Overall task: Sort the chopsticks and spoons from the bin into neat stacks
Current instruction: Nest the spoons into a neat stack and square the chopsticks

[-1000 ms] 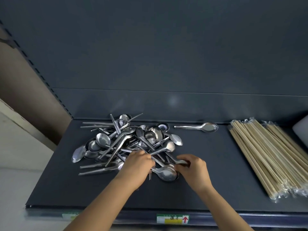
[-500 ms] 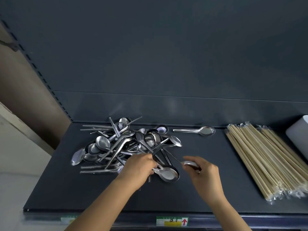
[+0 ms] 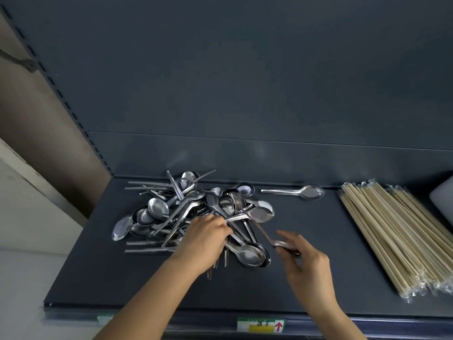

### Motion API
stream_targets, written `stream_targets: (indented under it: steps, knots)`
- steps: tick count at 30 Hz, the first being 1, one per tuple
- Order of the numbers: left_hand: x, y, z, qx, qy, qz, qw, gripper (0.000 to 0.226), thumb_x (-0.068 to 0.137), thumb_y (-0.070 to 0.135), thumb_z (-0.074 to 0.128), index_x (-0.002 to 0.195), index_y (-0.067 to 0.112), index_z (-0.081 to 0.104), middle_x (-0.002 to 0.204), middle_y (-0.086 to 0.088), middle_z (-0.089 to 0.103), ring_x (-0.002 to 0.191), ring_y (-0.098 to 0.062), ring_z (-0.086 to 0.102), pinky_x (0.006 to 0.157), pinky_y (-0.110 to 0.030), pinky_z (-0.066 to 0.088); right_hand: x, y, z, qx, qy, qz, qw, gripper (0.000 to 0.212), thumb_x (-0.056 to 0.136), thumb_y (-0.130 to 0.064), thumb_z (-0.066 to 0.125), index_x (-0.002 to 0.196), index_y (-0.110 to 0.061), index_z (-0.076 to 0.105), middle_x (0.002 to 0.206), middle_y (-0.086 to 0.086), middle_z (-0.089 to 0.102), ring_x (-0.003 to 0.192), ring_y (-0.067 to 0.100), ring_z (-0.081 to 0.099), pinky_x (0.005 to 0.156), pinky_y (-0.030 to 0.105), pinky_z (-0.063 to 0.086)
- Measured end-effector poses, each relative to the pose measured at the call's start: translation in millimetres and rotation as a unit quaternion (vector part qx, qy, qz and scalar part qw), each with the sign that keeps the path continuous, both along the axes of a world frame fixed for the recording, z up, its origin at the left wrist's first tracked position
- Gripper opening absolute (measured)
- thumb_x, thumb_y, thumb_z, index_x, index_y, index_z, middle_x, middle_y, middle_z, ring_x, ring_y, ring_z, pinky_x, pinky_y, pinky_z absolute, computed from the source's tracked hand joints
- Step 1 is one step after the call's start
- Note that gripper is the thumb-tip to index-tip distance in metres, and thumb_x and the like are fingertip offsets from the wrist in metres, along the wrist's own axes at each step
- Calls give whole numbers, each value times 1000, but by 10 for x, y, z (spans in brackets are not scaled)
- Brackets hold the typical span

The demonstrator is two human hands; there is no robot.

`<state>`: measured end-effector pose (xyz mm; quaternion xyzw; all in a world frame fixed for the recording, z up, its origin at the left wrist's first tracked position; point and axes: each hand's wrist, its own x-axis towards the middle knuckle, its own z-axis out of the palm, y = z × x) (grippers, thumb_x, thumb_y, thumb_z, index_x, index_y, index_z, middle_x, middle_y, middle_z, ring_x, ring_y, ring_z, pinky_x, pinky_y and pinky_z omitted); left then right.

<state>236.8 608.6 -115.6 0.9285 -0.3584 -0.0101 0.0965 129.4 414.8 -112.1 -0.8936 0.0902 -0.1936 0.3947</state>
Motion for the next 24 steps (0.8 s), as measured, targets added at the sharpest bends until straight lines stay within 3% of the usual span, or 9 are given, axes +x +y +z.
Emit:
stream_targets:
  steps: [6,11,14,17,21,24]
  knots:
    - [70,168,88,-87,-5,76,993,22,94,30,52,111,29,67,106,13,62,99,-9,55,85,-26,44,171,61,-96,-37,2,23,999,25,80,-3,71,96,-22,73,85,-11,71,78,3,64,70,16,48]
    - [75,286,82,-115,-43,143,982,10,82,25,70,90,21,74,84,7,67,80,-15,63,67,-30,51,236,252,-225,-167,-4,105,980,29,75,-3,58,93,-20,73,83,-8,71,76,11,65,61,21,52]
    - [30,288,81,-140,-52,137,979,11,78,27,75,86,20,74,82,8,64,77,-13,62,68,-29,51,187,314,-343,-220,9,146,964,27,69,-1,61,88,-17,72,83,-6,71,82,16,66,73,28,57]
    - [-26,259,58,-126,-38,126,983,15,79,33,73,90,22,73,88,10,62,82,-12,60,72,-30,51,145,298,-473,-242,17,156,957,31,70,-5,71,98,-19,74,99,-10,71,99,11,62,87,26,51]
    - [-74,257,-29,-104,15,136,985,27,88,39,62,109,23,69,104,10,60,98,-13,56,87,-30,47,147,241,-497,-219,52,131,965,24,72,-12,77,94,-21,73,104,-6,61,95,16,52,79,29,50]
    - [-106,248,-35,-109,21,131,985,23,88,36,62,106,24,70,103,9,61,98,-14,56,86,-29,47,189,206,-455,-183,88,83,976,24,70,-22,82,92,-22,71,108,-2,56,94,22,51,79,31,49]
